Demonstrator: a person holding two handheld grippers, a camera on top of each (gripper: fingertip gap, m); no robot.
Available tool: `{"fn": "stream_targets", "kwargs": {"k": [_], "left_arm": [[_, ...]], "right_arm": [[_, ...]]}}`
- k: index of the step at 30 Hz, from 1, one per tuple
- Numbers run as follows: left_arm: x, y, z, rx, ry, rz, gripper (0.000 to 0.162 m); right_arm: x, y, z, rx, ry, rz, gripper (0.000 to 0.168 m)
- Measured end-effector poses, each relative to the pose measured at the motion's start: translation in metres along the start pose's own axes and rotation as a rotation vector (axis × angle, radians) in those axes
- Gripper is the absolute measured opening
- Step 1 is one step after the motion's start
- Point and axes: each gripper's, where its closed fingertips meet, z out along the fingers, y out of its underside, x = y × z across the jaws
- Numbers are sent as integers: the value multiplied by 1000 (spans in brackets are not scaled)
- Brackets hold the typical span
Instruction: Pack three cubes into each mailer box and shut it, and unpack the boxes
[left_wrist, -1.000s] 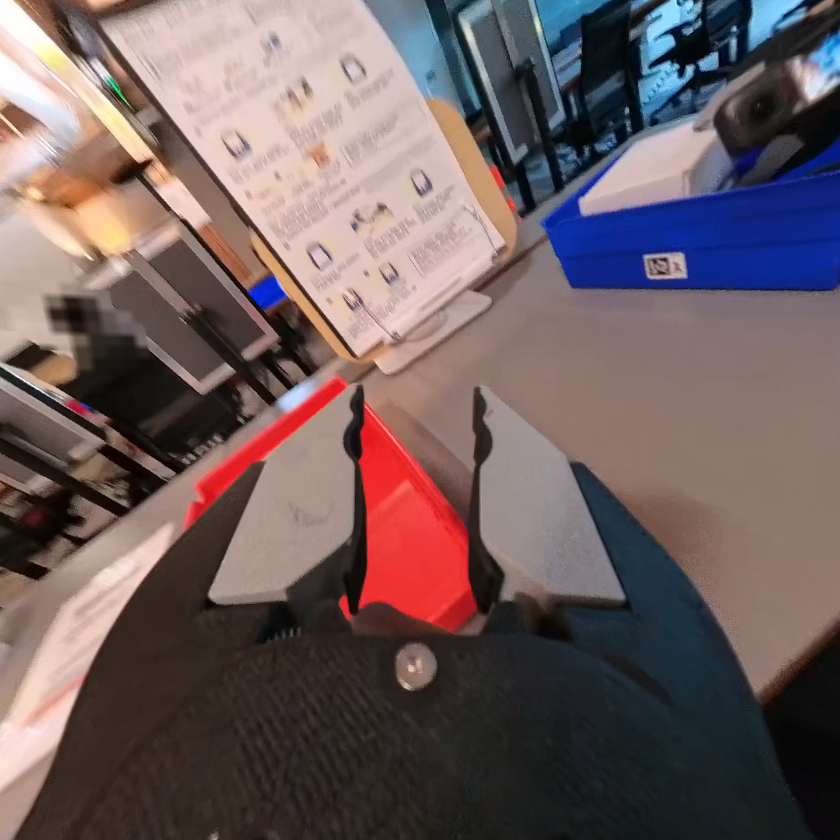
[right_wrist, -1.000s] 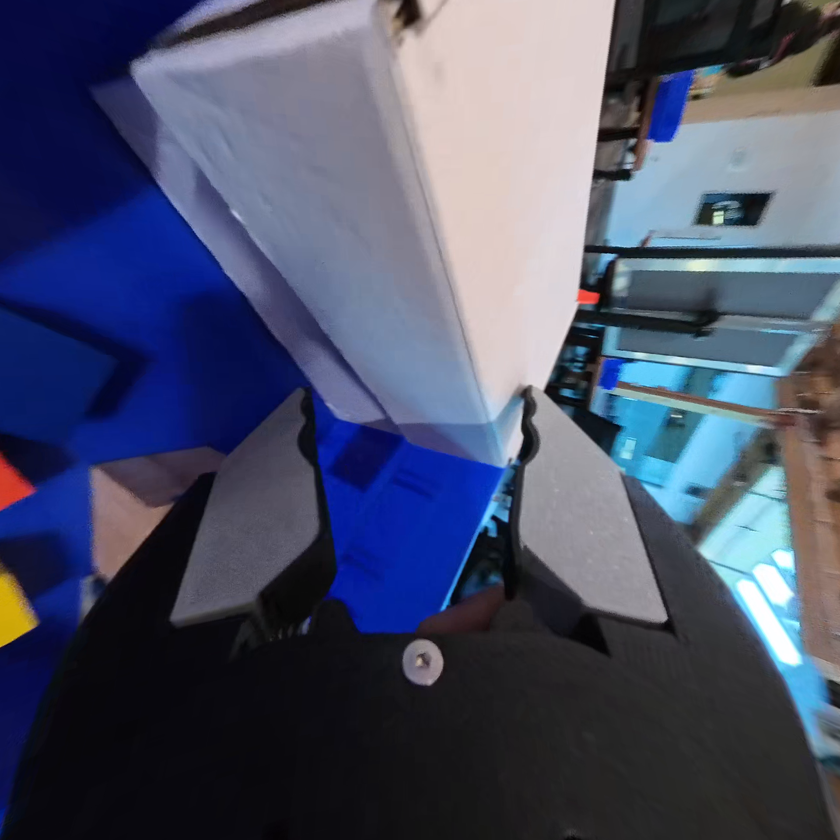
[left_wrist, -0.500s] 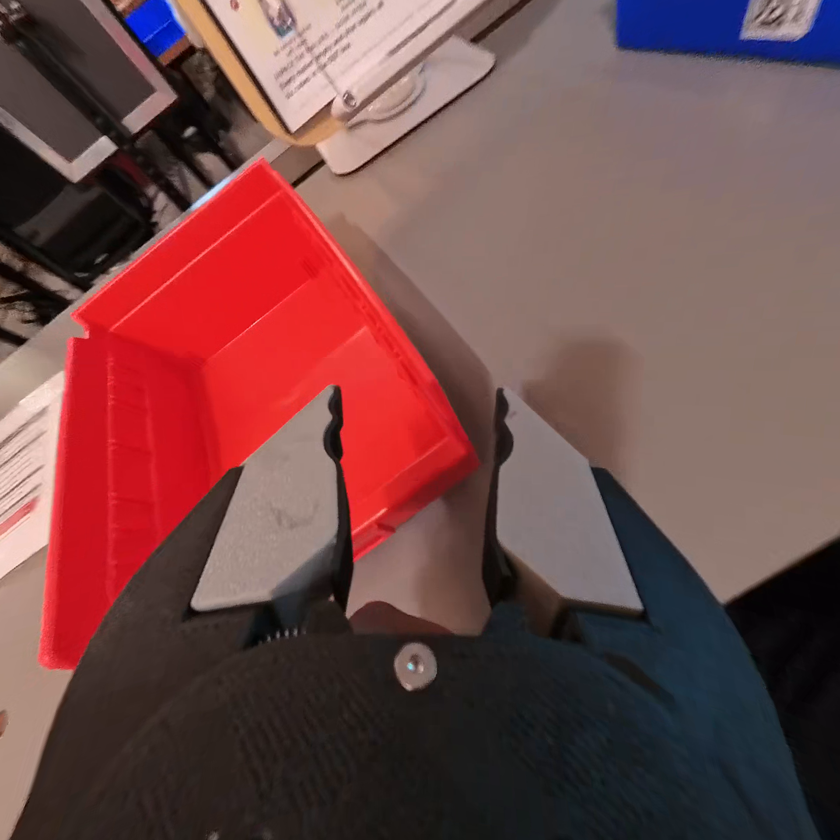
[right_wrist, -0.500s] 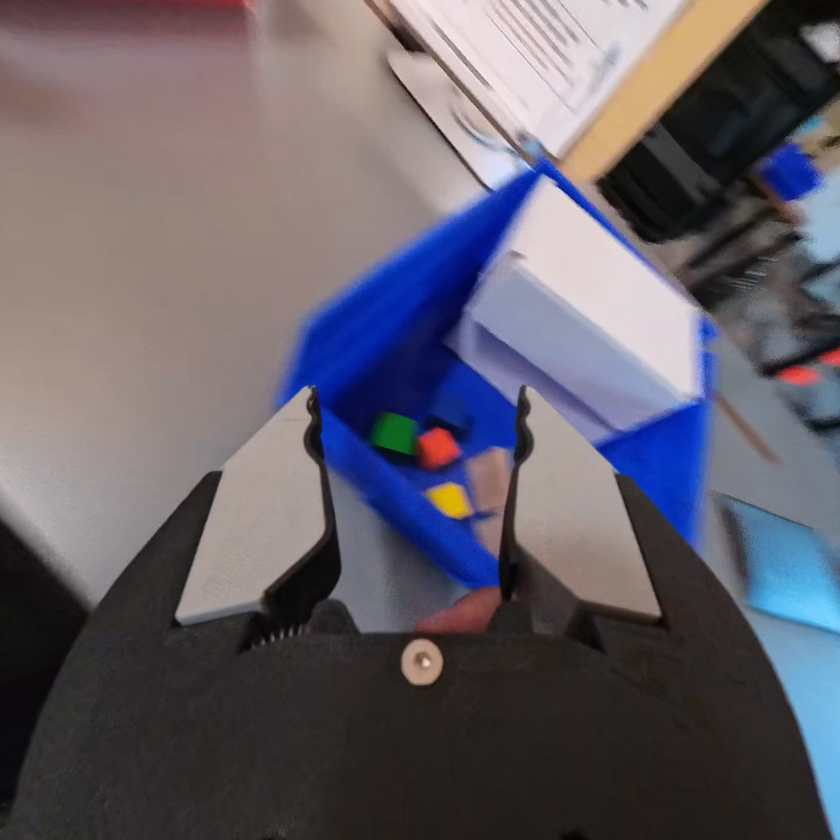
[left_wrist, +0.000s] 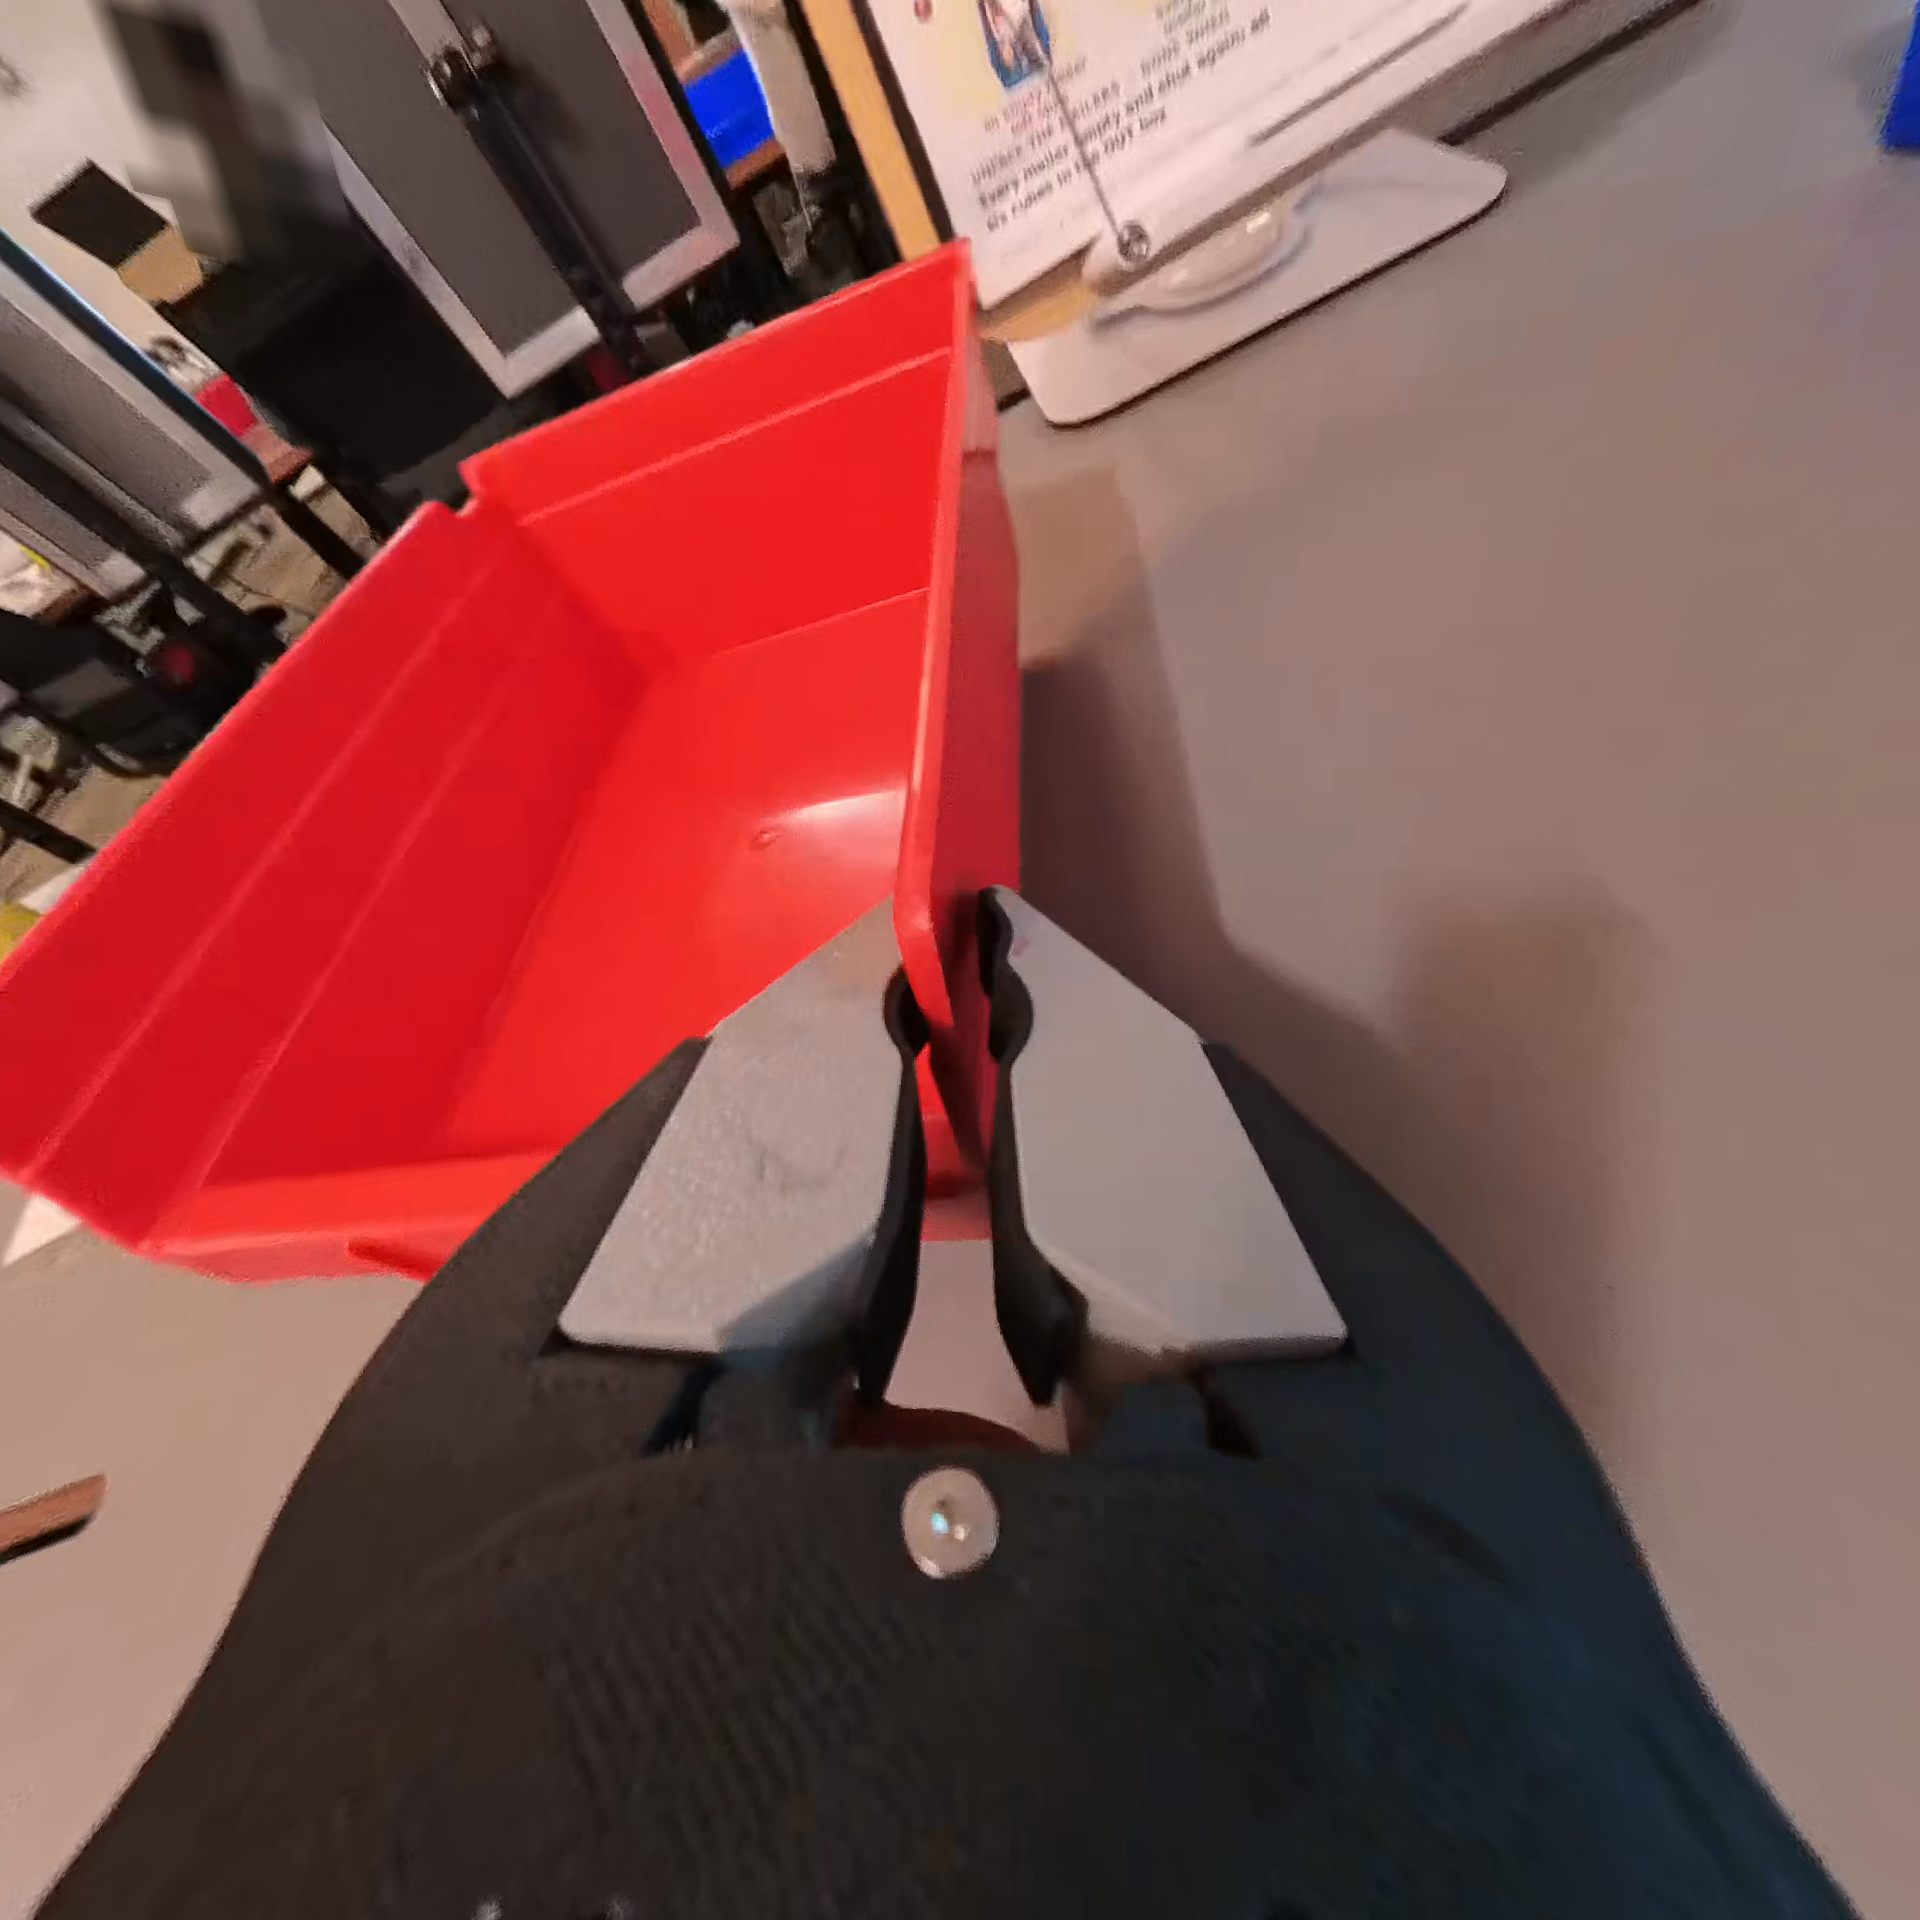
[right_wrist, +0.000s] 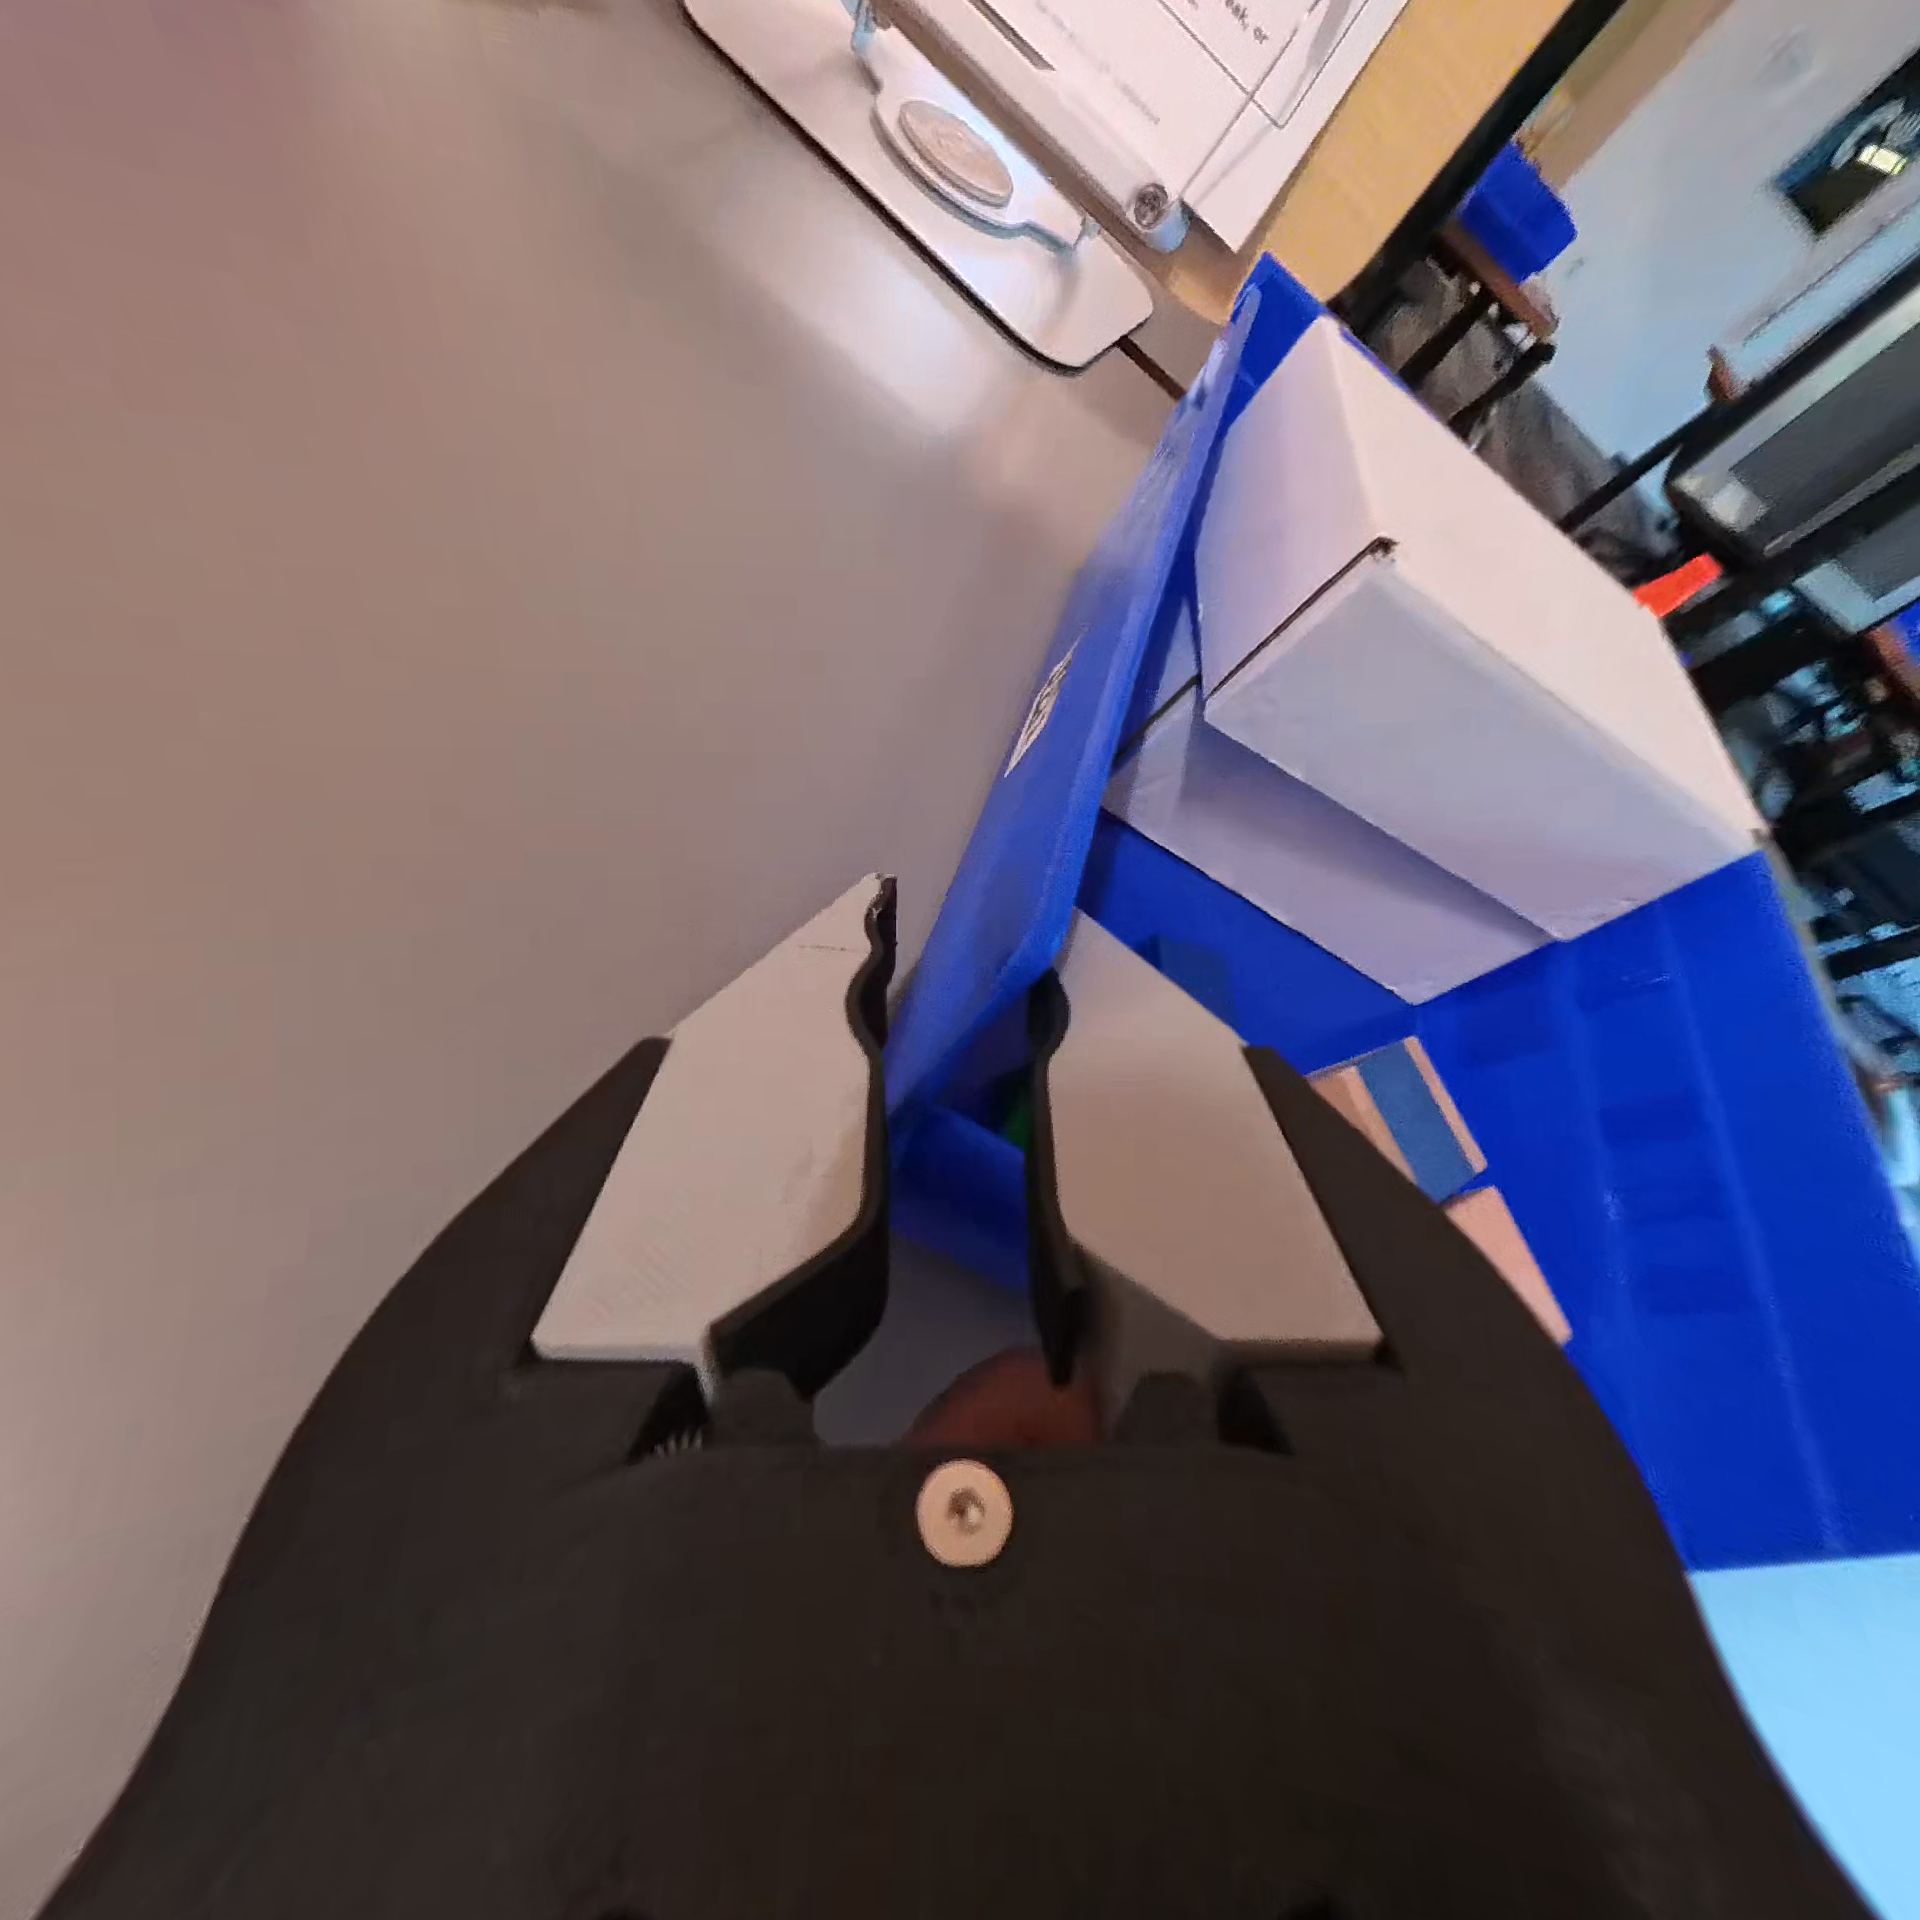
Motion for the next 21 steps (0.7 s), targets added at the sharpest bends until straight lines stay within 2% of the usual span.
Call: {"fn": "stream_targets", "kwargs": {"k": [4,7,12,16,19,21], "left_arm": [[-24,-25,-22,65,-98,22,3],[-41,-44,-45,142,-117,-15,3],[-63,-61,-78,223,-156,-73,3],[-78,-63,-94,243,-206,-89,3],[-90,-67,-107,279,-235,-128,4],[-96,-69,-118,306,-252,-131,4]], "right_arm": [[-31,-23,2,-13,-39,80,20],[-73,-52,7,-8,-89,85,25],[-165,-118,18,10,-186,71,32],[-260,-183,26,61,-340,93,39],[-317,-230,9,131,-442,48,46],[-326,-250,-17,239,-461,-4,48]]}}
